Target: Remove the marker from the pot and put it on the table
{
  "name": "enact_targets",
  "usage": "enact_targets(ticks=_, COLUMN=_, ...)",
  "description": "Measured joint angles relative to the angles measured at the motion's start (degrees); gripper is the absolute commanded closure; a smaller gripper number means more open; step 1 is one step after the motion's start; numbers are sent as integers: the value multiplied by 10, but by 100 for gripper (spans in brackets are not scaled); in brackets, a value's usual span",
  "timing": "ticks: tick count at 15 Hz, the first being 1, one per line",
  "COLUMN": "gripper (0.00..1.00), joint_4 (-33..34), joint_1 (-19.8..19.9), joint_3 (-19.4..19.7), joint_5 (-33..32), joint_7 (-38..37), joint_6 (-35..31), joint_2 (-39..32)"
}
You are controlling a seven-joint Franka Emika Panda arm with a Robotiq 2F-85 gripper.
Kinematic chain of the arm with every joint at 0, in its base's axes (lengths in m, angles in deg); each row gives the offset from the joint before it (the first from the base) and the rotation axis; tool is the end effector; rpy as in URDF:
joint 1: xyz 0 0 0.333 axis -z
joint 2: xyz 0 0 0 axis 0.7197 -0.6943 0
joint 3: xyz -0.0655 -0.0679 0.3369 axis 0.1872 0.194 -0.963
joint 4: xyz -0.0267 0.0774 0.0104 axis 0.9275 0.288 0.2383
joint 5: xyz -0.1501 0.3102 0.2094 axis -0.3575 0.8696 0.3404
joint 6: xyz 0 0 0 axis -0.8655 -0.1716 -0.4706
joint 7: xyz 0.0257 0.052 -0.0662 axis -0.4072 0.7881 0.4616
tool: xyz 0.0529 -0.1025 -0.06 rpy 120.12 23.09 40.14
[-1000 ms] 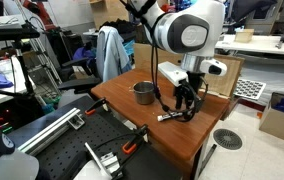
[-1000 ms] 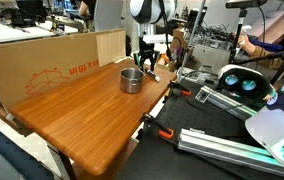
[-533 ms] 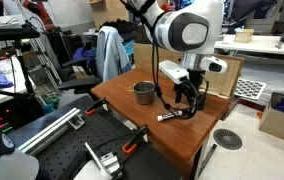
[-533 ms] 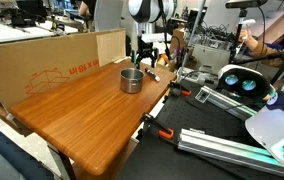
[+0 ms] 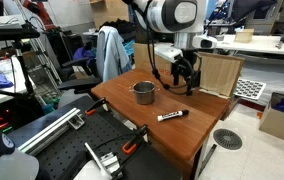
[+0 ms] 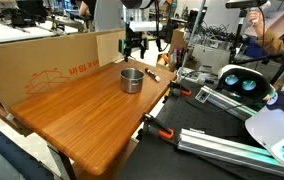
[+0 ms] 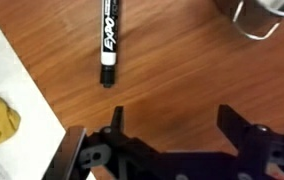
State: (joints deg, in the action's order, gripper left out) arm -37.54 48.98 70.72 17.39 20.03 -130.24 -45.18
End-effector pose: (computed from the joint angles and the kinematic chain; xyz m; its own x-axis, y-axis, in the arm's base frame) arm 0.6081 -0.1220 0.1920 0.9113 -0.4064 -0.0669 -0.4022 -0.9131 0.0676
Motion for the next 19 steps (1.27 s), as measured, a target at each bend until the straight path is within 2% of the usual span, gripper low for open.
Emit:
enact_targets(ticks=6, gripper=0, joint_4=-21, joint_1=-29, joint_3=5, joint_5=-35, joint_7=-65, joint_6=-3, joint_2=61)
enact_targets(ticks=19, gripper=0, joint_4=-27, joint_1=-29, joint_3=6, joint_5=-38, joint_7=-70, joint_6=-7, joint_2=62)
